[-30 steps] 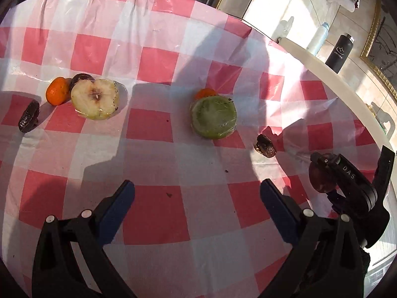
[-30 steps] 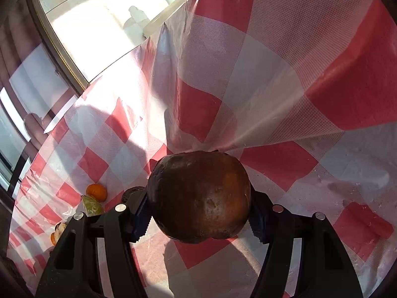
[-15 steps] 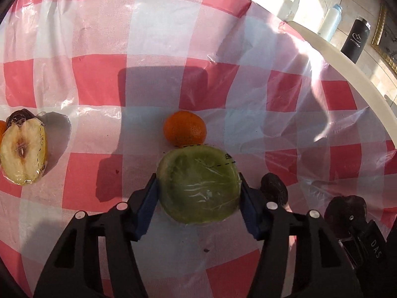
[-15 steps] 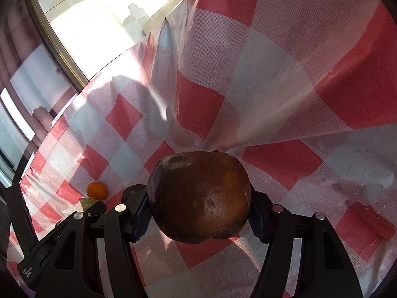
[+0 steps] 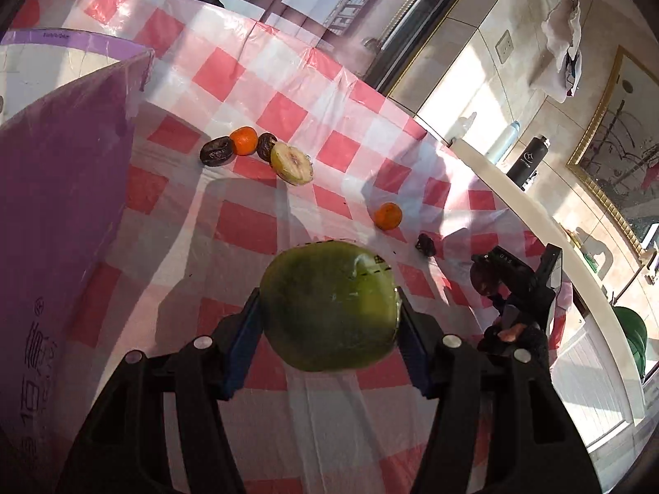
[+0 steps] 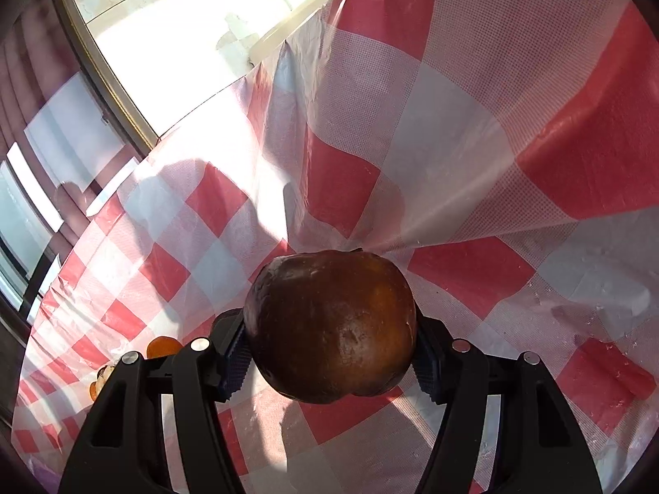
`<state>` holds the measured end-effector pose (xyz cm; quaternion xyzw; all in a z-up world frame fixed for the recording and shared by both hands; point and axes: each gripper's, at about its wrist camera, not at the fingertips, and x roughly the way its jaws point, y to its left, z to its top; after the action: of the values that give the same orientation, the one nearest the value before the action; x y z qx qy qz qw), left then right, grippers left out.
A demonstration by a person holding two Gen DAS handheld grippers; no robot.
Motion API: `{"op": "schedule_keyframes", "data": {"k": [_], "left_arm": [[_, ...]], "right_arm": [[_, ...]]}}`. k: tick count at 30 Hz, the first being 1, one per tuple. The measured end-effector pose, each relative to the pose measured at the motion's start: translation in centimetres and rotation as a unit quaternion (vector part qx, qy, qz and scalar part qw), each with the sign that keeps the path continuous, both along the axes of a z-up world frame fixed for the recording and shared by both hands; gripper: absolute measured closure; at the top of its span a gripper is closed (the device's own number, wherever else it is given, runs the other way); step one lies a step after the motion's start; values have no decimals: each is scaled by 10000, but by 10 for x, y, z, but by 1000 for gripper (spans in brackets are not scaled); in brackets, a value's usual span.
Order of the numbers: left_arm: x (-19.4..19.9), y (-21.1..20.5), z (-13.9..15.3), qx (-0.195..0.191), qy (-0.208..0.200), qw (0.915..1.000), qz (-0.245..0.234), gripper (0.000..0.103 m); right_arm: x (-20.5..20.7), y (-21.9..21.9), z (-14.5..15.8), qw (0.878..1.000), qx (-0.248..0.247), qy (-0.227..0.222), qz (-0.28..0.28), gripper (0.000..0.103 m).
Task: Organize fruits
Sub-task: 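Carry the brown apple and green fruit half over the white box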
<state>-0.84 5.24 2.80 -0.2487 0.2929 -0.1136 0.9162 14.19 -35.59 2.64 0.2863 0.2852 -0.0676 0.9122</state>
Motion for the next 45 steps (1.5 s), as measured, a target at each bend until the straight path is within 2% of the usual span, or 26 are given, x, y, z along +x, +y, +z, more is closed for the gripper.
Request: {"op": "schedule_keyframes", "data": {"k": [2, 7, 12, 15, 23, 27, 30, 34, 37, 40, 45], "left_arm": [[7, 3, -2, -173, 83, 9998, -22, 43], [6, -6, -1, 74, -9, 9999, -90, 43], [11, -4, -2, -53, 17, 10000, -72, 43], [12, -4, -3, -60, 52, 10000, -15, 43], [12, -6, -5, -37, 107, 9999, -17, 43], [9, -7, -4, -16, 85, 9999, -101, 43], [1, -9, -3, 174, 128, 9998, -51, 43], [-25, -13, -3, 348, 199, 9992, 60, 43], [-54, -20, 2, 637, 16, 9980, 48, 43], [-81, -19, 11, 755, -392, 9960, 271, 43], [-115, -21, 32, 1022, -1031, 9881, 517, 43]], "right_arm": [[1, 1, 0, 10000, -17, 17, 20, 39], [4, 7, 0, 9996, -32, 69, 259, 39], [-7, 26, 4, 9973, -89, 31, 725, 39], [-32, 51, 2, 9953, 33, 100, 961, 39], [-123, 127, 5, 9861, -307, 25, 1632, 39], [-159, 140, 4, 9843, -187, 31, 1757, 39], [-173, 147, 2, 9799, -139, 179, 1982, 39], [-186, 152, 2, 9770, -171, 201, 2115, 39], [-191, 156, 3, 9760, -269, 131, 2156, 39], [-202, 161, 11, 9753, -510, -198, 2138, 39], [-216, 149, 19, 9761, -306, -679, 2040, 39]]}}
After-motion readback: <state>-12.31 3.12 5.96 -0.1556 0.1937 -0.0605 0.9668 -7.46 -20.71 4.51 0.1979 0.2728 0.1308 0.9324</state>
